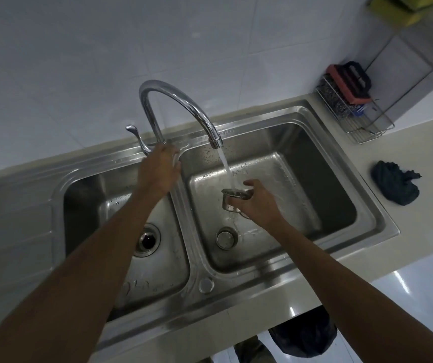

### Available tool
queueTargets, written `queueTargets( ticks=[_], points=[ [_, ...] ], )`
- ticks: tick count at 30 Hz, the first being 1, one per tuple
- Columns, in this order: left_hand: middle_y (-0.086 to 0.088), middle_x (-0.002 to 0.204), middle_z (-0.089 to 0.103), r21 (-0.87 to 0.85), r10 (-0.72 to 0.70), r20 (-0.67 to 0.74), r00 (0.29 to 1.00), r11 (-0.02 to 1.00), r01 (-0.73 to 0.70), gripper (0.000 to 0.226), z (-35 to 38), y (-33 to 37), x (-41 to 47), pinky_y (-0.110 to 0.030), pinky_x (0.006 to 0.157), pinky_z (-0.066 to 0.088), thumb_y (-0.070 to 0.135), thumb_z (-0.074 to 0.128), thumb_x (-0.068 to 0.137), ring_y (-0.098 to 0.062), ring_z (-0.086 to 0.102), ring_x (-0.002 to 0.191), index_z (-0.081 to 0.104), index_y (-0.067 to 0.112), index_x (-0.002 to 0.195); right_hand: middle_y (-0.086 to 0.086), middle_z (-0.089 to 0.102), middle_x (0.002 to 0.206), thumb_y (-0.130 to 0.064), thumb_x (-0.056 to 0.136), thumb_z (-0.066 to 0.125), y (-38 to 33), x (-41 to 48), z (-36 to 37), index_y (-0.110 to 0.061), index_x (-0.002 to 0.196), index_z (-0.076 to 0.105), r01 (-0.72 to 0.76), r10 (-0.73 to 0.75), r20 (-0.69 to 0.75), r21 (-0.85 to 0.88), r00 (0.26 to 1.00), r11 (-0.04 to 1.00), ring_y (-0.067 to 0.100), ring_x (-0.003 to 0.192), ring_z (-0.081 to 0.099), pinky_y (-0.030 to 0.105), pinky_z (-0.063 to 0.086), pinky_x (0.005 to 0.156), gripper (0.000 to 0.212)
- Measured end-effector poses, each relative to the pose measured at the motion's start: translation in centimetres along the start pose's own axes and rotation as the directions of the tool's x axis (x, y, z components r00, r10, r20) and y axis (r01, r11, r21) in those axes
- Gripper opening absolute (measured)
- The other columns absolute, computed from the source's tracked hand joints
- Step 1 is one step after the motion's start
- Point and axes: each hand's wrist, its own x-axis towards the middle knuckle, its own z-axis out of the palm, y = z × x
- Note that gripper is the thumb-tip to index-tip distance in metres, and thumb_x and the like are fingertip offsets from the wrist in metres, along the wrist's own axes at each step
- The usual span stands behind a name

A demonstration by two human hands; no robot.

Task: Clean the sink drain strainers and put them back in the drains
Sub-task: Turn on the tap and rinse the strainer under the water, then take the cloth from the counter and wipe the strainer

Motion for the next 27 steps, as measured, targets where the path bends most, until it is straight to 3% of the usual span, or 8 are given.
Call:
queueTargets(
  ticks=[4,7,10,12,15,20,24,27],
  points=[
    [-0.019,0.117,0.06,0.286,0.109,-0.15,0.983,0.956,-0.063,0.03,-2.3,-1.0,2.3,-0.049,0.092,0.045,0.019,0.064,0.092,-0.038,0.059,0.106,0.068,0.007,0.119,0.012,0.066,0.116,-0.046,0.074,0.083,0.5,0.5,-0.1,-0.016,0.127,0.055,-0.338,0.289,0.177,0.41,0.941,0.847,0.024,0.097,0.07,0.032,0.059,0.074,0.067],
    [-0.021,0.111,0.057,0.463,0.115,-0.196,0.974,0.886,-0.011,0.028,-3.0,-1.2,3.2,-0.049,0.093,0.042,0.02,0.064,0.093,-0.038,0.054,0.106,0.067,0.003,0.115,0.013,0.068,0.099,-0.048,0.07,0.085,0.6,0.9,-0.6,-0.008,0.116,0.064,-0.404,0.326,0.239,0.562,0.915,0.722,0.022,0.08,0.065,0.033,0.053,0.066,0.064],
    [-0.021,0.117,0.05,0.502,0.058,-0.215,0.975,0.863,0.059,0.028,-3.0,-1.4,3.2,-0.049,0.096,0.039,0.019,0.066,0.092,-0.04,0.048,0.112,0.068,0.004,0.116,0.014,0.066,0.088,-0.044,0.071,0.085,0.8,1.4,-1.6,-0.007,0.093,0.069,-0.482,0.354,0.333,0.682,0.874,0.55,0.02,0.062,0.061,0.028,0.048,0.05,0.046],
    [-0.024,0.127,0.047,0.487,0.036,-0.215,0.976,0.87,0.075,0.029,-2.8,-1.8,3.0,-0.051,0.1,0.036,0.019,0.067,0.092,-0.042,0.043,0.123,0.069,0.005,0.117,0.016,0.064,0.097,-0.045,0.073,0.084,1.1,1.6,-2.2,-0.008,0.096,0.066,-0.553,0.349,0.434,0.717,0.831,0.424,0.021,0.064,0.062,0.026,0.047,0.048,0.047],
    [-0.027,0.136,0.043,0.484,-0.011,-0.142,0.99,0.871,0.079,0.036,-2.3,-2.3,2.8,-0.051,0.104,0.034,0.025,0.066,0.093,-0.043,0.037,0.132,0.067,0.005,0.122,0.02,0.063,0.111,-0.047,0.073,0.082,1.6,1.7,-2.9,-0.002,0.116,0.062,-0.63,0.364,0.519,0.698,0.773,0.341,0.023,0.071,0.065,0.025,0.052,0.058,0.065],
    [-0.027,0.138,0.042,0.469,-0.01,-0.119,0.993,0.881,0.065,0.038,-2.8,-3.0,3.5,-0.051,0.104,0.033,0.028,0.07,0.09,-0.042,0.035,0.136,0.068,0.003,0.119,0.027,0.071,0.099,-0.04,0.073,0.077,2.7,1.2,-3.5,0.003,0.117,0.066,-0.684,0.343,0.599,0.689,0.723,0.239,0.029,0.084,0.065,0.029,0.055,0.066,0.063],
    [-0.027,0.135,0.044,0.479,-0.031,-0.026,0.999,0.877,0.04,0.042,-3.3,-3.7,4.2,-0.051,0.104,0.036,0.031,0.071,0.088,-0.043,0.039,0.131,0.069,0.002,0.118,0.025,0.067,0.109,-0.032,0.065,0.081,3.4,0.4,-4.3,-0.002,0.115,0.067,-0.639,0.389,0.527,0.723,0.756,0.262,0.032,0.086,0.069,0.034,0.057,0.071,0.06],
    [-0.026,0.124,0.047,0.452,-0.015,-0.039,0.999,0.891,0.031,0.042,-3.5,-3.6,4.0,-0.05,0.098,0.04,0.031,0.073,0.086,-0.043,0.045,0.117,0.07,0.0,0.113,0.015,0.07,0.101,-0.035,0.065,0.081,4.0,-0.1,-4.3,-0.012,0.108,0.07,-0.541,0.436,0.33,0.608,0.838,0.581,0.025,0.085,0.07,0.034,0.057,0.069,0.05]
  ],
)
